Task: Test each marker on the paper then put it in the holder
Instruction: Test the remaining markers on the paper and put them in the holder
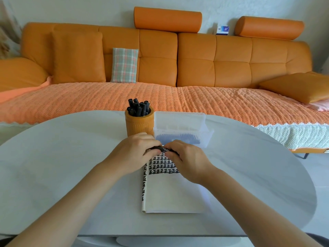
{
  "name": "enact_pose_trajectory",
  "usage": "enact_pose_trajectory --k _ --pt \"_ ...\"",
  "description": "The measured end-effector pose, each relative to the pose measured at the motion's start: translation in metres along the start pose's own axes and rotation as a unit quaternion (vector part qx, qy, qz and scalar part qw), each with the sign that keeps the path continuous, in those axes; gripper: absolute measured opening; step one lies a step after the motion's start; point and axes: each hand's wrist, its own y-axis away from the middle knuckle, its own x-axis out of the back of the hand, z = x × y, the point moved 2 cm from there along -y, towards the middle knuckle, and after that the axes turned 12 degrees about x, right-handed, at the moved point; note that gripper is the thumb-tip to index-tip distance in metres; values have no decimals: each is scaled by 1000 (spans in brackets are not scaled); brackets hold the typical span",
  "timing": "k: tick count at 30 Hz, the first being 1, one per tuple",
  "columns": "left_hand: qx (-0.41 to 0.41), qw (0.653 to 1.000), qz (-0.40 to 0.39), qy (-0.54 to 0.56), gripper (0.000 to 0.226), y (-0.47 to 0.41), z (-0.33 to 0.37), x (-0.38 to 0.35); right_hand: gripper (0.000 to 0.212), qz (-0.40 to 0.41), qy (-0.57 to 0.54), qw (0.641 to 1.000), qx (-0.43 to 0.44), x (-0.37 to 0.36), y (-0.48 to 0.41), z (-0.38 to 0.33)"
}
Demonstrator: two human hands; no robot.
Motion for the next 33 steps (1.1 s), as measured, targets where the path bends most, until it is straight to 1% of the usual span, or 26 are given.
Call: enact_pose_trajectory --k 3,4,6,8,9,12,14,17,18,20,23,26,30,32,33 --pt "19 999 26 23 35 -10 -5 5 28 15 -5 1000 -17 -1 -5 -2" --pt "25 998 46 31 38 -14 -7 8 29 21 -6 999 -25 -1 -7 -2" --pt "36 993 109 34 34 -22 -13 16 27 39 -20 998 -43 2 -13 -2" --pt "62 982 178 33 29 -30 -23 24 21 71 -60 994 -65 8 -21 0" --pt "84 976 199 35 30 -34 -29 27 17 90 -87 989 -77 11 -26 2" --pt "151 962 221 46 45 -42 -49 30 10 157 -166 966 -121 26 -52 5" --pt "205 955 194 93 57 -46 -62 28 10 203 -190 952 -126 36 -76 5" --pt "289 937 95 172 76 -47 -77 23 9 248 -208 938 -119 45 -115 3" --pt "299 933 66 188 81 -47 -81 21 7 256 -220 934 -119 46 -126 2" --pt "300 927 34 222 85 -47 -87 19 5 252 -215 936 -122 43 -143 0" --pt "304 912 21 276 87 -50 -94 15 7 221 -187 949 -123 32 -158 6" --pt "312 906 21 286 93 -52 -97 12 9 170 -133 967 -138 20 -159 11" --pt "282 915 33 286 83 -52 -93 11 12 128 -58 981 -133 14 -154 10" --pt "265 926 39 265 84 -52 -91 14 17 107 -43 986 -125 15 -155 11" --pt "264 930 40 250 89 -53 -92 16 19 94 -53 986 -128 15 -156 11"
